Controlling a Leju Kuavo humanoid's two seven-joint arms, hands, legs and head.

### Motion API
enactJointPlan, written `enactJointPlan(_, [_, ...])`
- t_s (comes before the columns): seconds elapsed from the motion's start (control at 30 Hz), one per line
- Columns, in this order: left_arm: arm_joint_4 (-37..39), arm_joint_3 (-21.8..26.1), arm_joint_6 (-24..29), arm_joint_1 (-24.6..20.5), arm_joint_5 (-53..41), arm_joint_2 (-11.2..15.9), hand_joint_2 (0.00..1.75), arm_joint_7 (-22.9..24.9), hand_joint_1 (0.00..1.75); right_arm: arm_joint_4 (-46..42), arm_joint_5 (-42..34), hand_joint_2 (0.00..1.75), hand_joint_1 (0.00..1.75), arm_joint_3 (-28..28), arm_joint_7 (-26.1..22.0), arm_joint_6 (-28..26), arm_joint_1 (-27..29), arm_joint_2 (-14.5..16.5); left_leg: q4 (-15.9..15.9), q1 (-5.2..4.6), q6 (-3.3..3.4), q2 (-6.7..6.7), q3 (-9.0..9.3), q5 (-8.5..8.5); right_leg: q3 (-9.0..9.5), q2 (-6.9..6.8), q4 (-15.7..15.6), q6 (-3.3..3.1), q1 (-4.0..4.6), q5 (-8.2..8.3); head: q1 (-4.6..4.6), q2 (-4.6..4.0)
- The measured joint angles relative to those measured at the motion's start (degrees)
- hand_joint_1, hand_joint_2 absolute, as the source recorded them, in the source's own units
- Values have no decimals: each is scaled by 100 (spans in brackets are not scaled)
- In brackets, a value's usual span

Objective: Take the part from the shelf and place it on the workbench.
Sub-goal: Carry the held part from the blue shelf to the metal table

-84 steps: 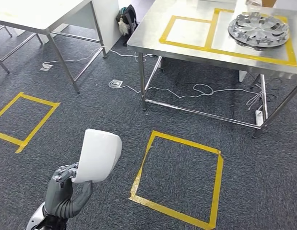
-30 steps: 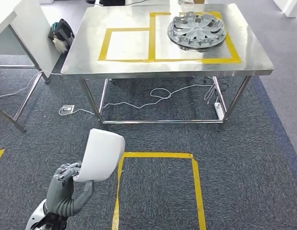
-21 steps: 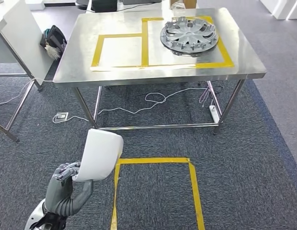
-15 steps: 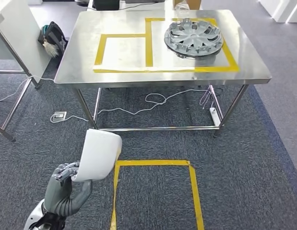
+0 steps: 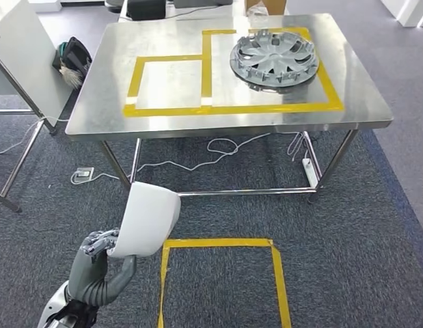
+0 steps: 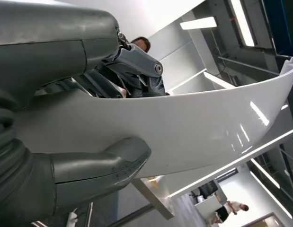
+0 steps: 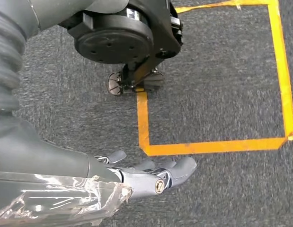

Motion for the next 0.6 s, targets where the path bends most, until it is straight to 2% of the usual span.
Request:
enactJointPlan(0.03, [7,1,-4,-12,0,-2,175,3,175,-2,5,175,0,-2,2,16,1,0,321,0,-21,1,-208,-73,43,0,-17,-23,-4,-30,-4,0])
enactJointPlan(0.1, [28,1,-14,-21,-3,-2,175,12,175,-4,15,175,0,-2,9,33,2,0,957,0,-41,1,-694,-331,124,7,-28,-50,-3,-106,-8,0])
enactJointPlan(0.13, [42,1,-18,-21,-7,-2,175,21,175,-4,19,175,0,-2,14,33,4,0,1134,-1,-38,1,-883,-404,174,15,-28,-57,0,-152,-9,0])
enactJointPlan(0.17, [56,0,-21,-21,-10,-4,175,31,175,-4,22,175,0,-2,20,32,5,0,1145,-4,-25,1,-991,-368,238,24,-29,-58,4,-203,-8,0])
enactJointPlan(0.2, [70,0,-20,-21,-14,-5,175,41,175,-6,22,175,0,-2,26,31,7,0,986,-9,-4,1,-1010,-213,313,35,-31,-53,7,-260,-8,0])
enactJointPlan(0.27, [92,2,-15,-22,-16,-9,175,67,175,-11,22,175,0,2,34,32,16,1,343,-32,56,1,-874,320,450,49,-35,-24,12,-379,-9,0])
enactJointPlan(0.3, [102,3,-10,-25,-16,-12,175,93,175,-14,21,175,0,4,41,34,21,1,50,-45,78,1,-799,463,490,58,-36,1,21,-442,-17,-1])
enactJointPlan(0.33, [113,6,0,-27,-19,-18,175,125,175,-19,20,175,0,7,47,40,26,1,-153,-58,94,0,-740,536,526,62,-60,30,30,-501,-18,-2])
enactJointPlan(0.37, [122,10,14,-29,-27,-24,175,162,175,-25,18,175,0,9,53,53,32,1,-269,-63,106,-3,-705,532,584,65,-73,64,40,-527,-21,-2])
enactJointPlan(0.4, [132,13,32,-37,-42,-32,175,202,175,-32,14,175,0,10,60,72,37,1,-311,-60,121,-8,-657,471,652,66,-110,98,47,-547,-19,-1])
enactJointPlan(0.47, [145,20,85,-46,-82,-51,175,278,175,-46,4,175,0,11,68,123,45,1,-369,-36,176,-11,-533,490,757,44,-86,162,49,-573,4,0])
enactJointPlan(0.5, [153,21,113,-57,-105,-62,175,325,175,-51,0,175,0,14,71,146,43,1,-376,-28,208,-7,-465,474,691,28,68,188,46,-618,22,0])
enactJointPlan(0.53, [162,23,139,-64,-125,-74,175,381,175,-53,-4,175,0,18,74,166,42,1,-381,-22,234,-1,-410,449,523,13,366,213,43,-689,30,0])
enactJointPlan(0.6, [190,25,178,-81,-170,-95,175,499,175,-54,-9,175,0,26,81,193,49,1,-381,-23,266,3,-320,360,8,-3,1111,249,38,-950,46,0])
